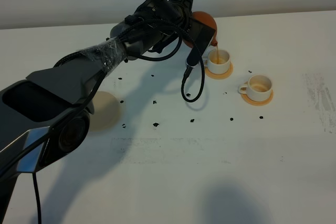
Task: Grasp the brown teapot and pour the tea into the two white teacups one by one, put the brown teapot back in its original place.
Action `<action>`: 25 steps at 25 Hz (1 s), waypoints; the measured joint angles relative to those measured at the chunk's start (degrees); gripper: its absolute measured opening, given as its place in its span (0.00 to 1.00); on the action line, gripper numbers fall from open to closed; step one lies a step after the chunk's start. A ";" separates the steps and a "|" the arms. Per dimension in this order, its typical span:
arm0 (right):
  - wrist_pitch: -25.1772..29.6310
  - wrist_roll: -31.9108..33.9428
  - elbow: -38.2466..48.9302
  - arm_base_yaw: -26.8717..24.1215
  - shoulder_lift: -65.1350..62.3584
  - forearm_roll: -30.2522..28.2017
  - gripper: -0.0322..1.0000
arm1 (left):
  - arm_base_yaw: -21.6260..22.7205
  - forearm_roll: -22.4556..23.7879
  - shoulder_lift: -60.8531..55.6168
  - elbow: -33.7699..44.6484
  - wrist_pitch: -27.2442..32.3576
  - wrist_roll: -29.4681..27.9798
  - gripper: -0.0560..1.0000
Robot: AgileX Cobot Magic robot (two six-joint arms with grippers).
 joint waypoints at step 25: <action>0.00 0.00 0.00 0.00 0.00 0.00 0.25 | -0.42 3.66 0.00 0.00 -0.73 1.69 0.14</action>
